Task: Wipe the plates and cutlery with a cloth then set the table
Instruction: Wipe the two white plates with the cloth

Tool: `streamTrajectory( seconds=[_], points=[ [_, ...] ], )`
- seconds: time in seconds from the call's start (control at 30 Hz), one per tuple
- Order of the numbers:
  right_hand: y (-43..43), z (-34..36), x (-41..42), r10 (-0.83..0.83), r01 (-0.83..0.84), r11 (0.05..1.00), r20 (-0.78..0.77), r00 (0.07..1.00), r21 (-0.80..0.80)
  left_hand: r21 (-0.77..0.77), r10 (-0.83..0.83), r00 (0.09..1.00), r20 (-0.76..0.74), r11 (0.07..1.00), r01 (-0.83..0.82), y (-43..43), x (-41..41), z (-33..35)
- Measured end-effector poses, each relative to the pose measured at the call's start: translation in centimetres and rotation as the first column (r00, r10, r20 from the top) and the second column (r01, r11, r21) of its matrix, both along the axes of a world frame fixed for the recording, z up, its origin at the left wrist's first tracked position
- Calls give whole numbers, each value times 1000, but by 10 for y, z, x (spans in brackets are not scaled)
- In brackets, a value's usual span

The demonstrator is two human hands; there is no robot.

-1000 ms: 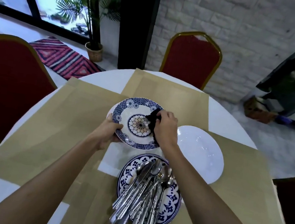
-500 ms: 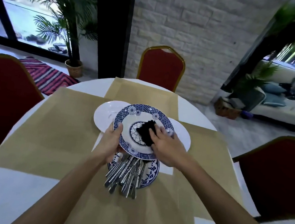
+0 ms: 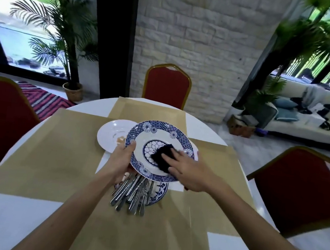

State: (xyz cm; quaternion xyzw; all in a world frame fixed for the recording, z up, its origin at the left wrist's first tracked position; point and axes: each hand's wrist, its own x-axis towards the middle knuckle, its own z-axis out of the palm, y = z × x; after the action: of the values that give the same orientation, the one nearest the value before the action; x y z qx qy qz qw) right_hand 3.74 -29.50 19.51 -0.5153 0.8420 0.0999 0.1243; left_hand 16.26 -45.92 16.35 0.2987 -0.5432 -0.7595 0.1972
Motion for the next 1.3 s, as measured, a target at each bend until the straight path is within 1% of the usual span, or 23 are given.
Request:
streamTrajectory(
  seconds=[0.03, 0.07, 0.13, 0.2, 0.23, 0.3, 0.4, 0.47, 0.53, 0.63, 0.7, 0.77, 0.8, 0.87, 0.9, 0.93, 1.0, 1.07, 1.13, 1.2, 1.27, 1.3],
  points=[
    [5, 3, -5, -46, 46, 999, -46, 998, -9, -18, -23, 1000, 15, 1000, 24, 0, 2, 0],
    [6, 7, -11, -100, 98, 995, -59, 993, -34, -23, -55, 998, 18, 998, 56, 2, 2, 2],
    [2, 10, -20, -154, 150, 981, -24, 988, -126, -6, -98, 995, -3, 995, 98, 8, 1, 8],
    [-4, 5, -27, -166, 164, 954, 16, 986, -250, -29, -87, 996, -7, 996, 86, 12, -2, 12],
    [-6, 2, -28, -182, 185, 938, 37, 983, -294, -72, -69, 998, -1, 995, 69, 11, -4, 12],
    [-6, -6, -29, -201, 208, 930, 54, 978, -303, -197, -47, 999, 15, 979, 49, 9, -6, 11],
    [-2, -10, -26, -206, 215, 939, 61, 977, -268, -402, -91, 991, 99, 907, 123, 6, -6, 12],
    [0, -10, -26, -194, 201, 940, 52, 980, -276, -475, -109, 984, 142, 865, 165, 5, -4, 11],
    [1, -11, -28, -199, 193, 945, 4, 980, -264, -485, -104, 985, 138, 860, 159, 4, -5, 7],
    [-8, -11, -31, -221, 183, 950, -129, 967, -253, -490, -99, 990, 101, 861, 136, 11, -9, 10],
    [-17, -8, -29, -178, 128, 956, -174, 968, -263, -497, -94, 993, 74, 860, 119, 16, -13, 14],
    [-24, -8, -22, -73, 37, 969, -141, 987, -244, -517, -75, 995, 65, 850, 98, 16, -14, 16],
    [-23, -8, -14, -9, -10, 975, -87, 996, -222, -524, -65, 996, 65, 847, 89, 13, -13, 15],
    [-13, -9, -3, 113, -112, 983, 0, 994, -146, -523, -37, 997, 68, 849, 67, 5, -9, 11],
    [-4, -8, -2, 151, -151, 984, -6, 989, -93, -512, -27, 997, 67, 857, 57, 1, -6, 7],
    [3, -5, -3, 163, -165, 985, -50, 985, -46, -496, -20, 998, 63, 867, 49, -3, -3, 4],
    [12, 1, -14, 93, -92, 996, -186, 978, 12, -473, -26, 998, 59, 880, 51, -5, 1, 2],
    [8, 7, -26, -20, 12, 1000, -295, 955, -27, -461, -63, 997, 49, 884, 78, -1, 0, 5],
    [-3, 7, -28, -100, 50, 987, -335, 937, -154, -453, -92, 995, 37, 886, 99, 8, -4, 10],
    [-17, 5, -23, -79, -10, 965, -328, 941, -264, -450, -126, 992, 22, 884, 123, 19, -7, 16],
    [-29, 3, -14, -4, -97, 947, -313, 950, -307, -434, -157, 988, 0, 890, 141, 28, -6, 19],
    [-31, 3, -13, 12, -114, 944, -313, 950, -308, -424, -157, 987, -13, 895, 137, 31, -5, 19]
  ],
)
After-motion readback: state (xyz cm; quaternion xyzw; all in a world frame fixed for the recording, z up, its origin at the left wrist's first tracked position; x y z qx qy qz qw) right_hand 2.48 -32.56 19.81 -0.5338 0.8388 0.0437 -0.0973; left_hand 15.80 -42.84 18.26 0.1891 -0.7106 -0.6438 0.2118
